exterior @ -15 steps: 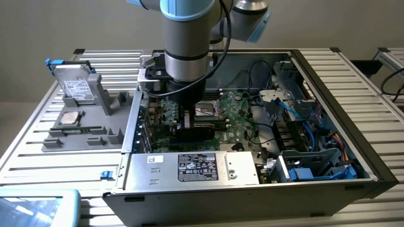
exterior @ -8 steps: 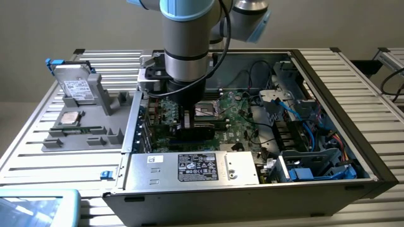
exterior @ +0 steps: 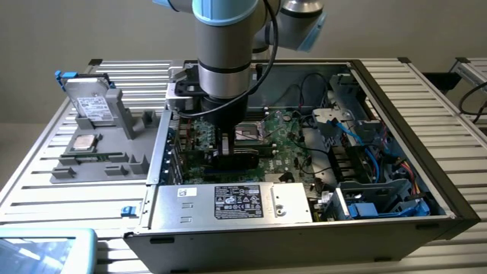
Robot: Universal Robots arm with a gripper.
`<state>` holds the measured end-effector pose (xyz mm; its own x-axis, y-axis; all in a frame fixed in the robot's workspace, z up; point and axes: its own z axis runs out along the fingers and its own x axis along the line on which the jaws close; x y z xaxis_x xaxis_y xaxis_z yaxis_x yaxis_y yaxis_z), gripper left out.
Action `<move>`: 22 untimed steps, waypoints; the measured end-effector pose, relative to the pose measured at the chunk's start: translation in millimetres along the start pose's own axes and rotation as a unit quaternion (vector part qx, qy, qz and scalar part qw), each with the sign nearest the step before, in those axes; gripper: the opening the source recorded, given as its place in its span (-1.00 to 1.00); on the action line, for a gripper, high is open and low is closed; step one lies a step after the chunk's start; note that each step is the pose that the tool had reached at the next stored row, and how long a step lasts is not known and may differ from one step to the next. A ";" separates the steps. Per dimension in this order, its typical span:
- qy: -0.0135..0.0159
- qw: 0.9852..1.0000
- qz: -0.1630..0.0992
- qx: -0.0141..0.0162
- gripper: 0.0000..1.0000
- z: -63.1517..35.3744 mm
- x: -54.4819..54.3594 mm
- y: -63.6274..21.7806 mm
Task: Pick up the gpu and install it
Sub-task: 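Insert the gpu into the slot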
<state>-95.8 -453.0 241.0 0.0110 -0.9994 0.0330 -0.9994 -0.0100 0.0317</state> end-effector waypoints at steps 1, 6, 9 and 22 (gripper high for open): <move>0.000 1.000 0.000 0.000 -0.44 0.0 0.0 0.1; 0.000 1.000 0.000 0.000 -0.44 0.0 0.0 0.5; 0.000 1.000 0.000 0.000 -0.44 0.0 0.0 0.5; 0.000 1.000 0.000 0.000 -0.30 -10.3 0.3 0.8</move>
<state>-96.3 -453.0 251.2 0.0110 -0.9994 0.0332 -0.9995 -0.0099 0.0314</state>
